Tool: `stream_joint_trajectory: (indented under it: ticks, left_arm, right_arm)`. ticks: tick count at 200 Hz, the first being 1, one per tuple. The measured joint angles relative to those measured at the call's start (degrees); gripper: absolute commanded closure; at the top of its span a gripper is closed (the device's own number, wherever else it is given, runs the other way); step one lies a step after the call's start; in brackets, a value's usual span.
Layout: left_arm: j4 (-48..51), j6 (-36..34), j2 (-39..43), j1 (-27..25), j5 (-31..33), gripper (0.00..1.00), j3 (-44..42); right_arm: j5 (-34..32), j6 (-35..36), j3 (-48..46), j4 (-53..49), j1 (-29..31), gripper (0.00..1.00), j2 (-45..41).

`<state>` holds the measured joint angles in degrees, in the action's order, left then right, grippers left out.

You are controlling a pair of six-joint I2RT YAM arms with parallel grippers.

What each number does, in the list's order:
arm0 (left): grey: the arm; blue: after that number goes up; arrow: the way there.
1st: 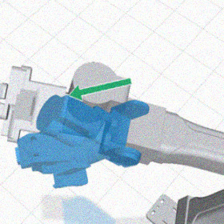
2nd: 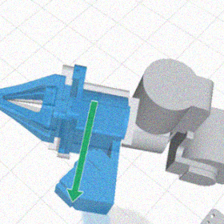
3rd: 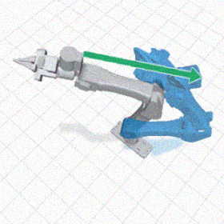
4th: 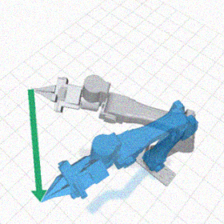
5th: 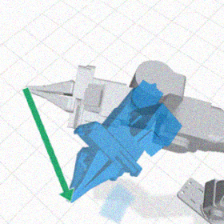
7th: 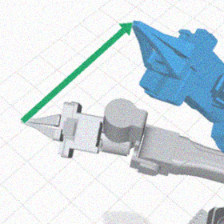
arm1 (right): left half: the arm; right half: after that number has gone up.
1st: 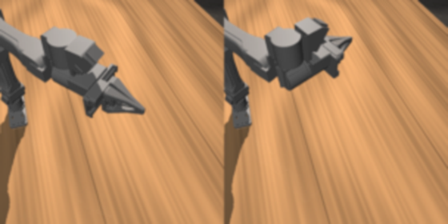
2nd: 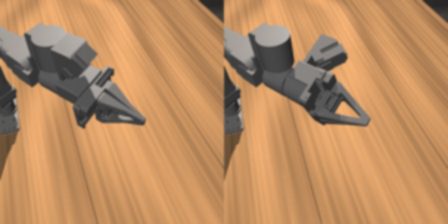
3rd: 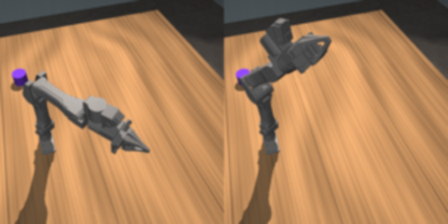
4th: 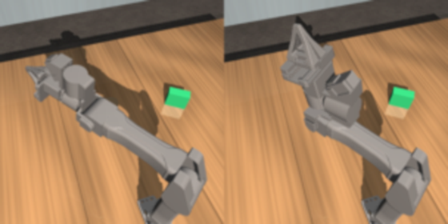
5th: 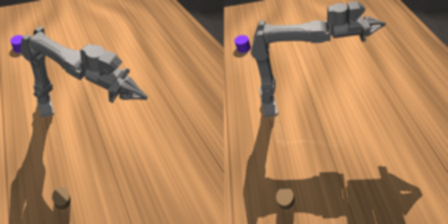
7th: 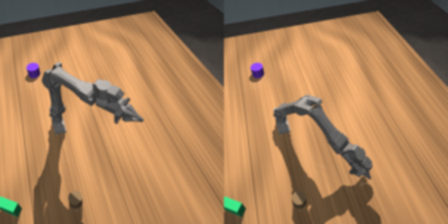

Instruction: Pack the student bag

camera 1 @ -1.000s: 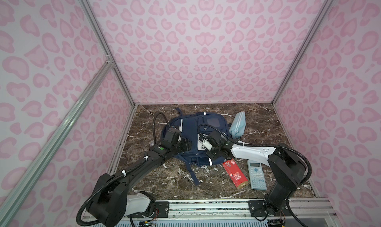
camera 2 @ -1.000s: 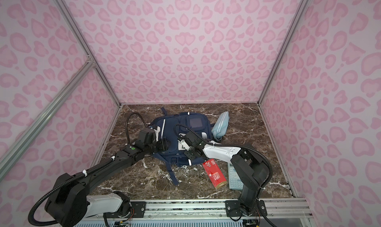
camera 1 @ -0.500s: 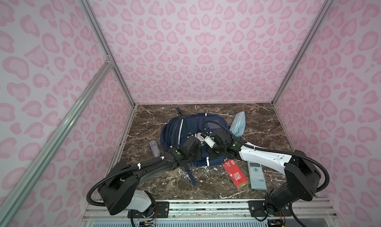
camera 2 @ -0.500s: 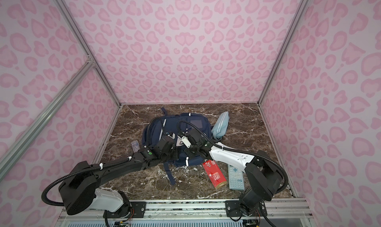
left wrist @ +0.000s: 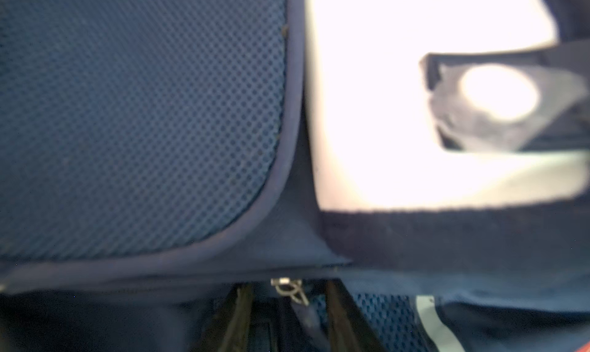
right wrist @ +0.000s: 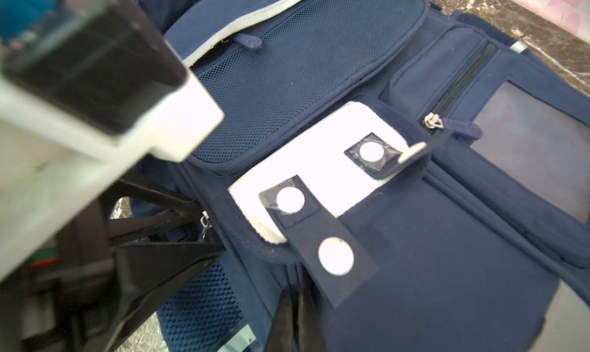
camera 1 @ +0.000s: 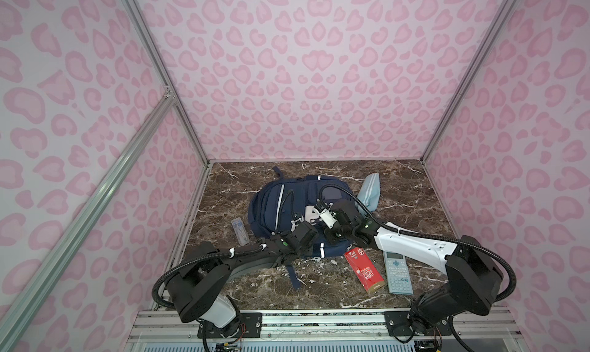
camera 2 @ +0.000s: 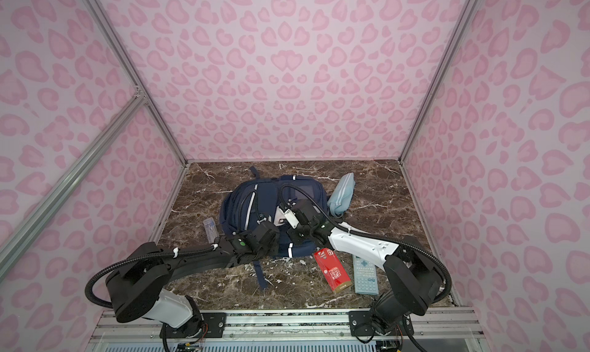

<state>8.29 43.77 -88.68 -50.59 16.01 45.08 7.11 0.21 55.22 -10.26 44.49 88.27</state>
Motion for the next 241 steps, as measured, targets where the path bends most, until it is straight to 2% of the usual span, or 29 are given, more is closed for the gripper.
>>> stream_joint_trajectory:
  ticks: [16, 28, 35, 38, 89, 184, 188, 199, 209, 221, 241]
  left_arm:
    - [-0.39, 0.13, -1.44, 0.00, -0.61, 0.62, 1.05]
    - [-0.59, 0.48, -2.69, -0.02, -1.05, 0.84, 1.86]
    - [-0.70, 0.76, -3.19, -0.02, -1.25, 0.95, 2.19]
    - [-0.68, 0.76, -3.37, -0.04, -1.22, 0.96, 2.29]
    - [1.20, 0.87, 0.17, 0.98, -2.47, 0.96, 1.22]
    - [4.20, -4.44, 13.33, 14.99, -7.34, 0.96, -6.12]
    - [4.22, -4.57, 14.10, 15.17, -7.80, 0.96, -6.32]
    - [4.26, -4.83, 16.37, 15.28, -9.25, 0.97, -6.64]
    - [4.61, -4.81, 18.38, 15.19, -10.40, 0.97, -6.78]
    - [5.73, -4.74, 20.79, 14.58, -11.58, 0.97, -6.78]
    - [8.13, -4.33, 23.74, 13.60, -13.22, 0.97, -6.60]
  right_arm:
    - [0.00, -0.11, -0.46, 0.17, -0.02, 1.00, -0.07]
    - [-0.02, -0.22, -0.61, 0.17, -0.15, 1.00, -0.07]
    - [-0.07, -0.22, -0.70, 0.31, -0.15, 1.00, -0.07]
    - [-0.20, -0.22, -0.72, 0.31, -0.15, 1.00, -0.07]
    - [-1.16, -0.26, -1.25, 0.92, -0.90, 1.00, 0.09]
    - [-3.02, -2.25, -1.25, 0.79, -6.45, 1.00, 1.70]
    - [-2.86, -2.49, -1.09, 0.63, -6.67, 0.95, 1.92]
    - [-2.80, -3.30, -0.66, 0.39, -6.95, 0.70, 2.60]
    - [-3.10, -4.46, -0.37, 0.02, -6.62, 0.56, 2.91]
    - [-4.81, -4.50, -0.15, -0.50, -5.01, 0.43, 2.91]
    - [-5.31, -3.58, -0.11, -0.33, 0.11, 0.28, 1.31]
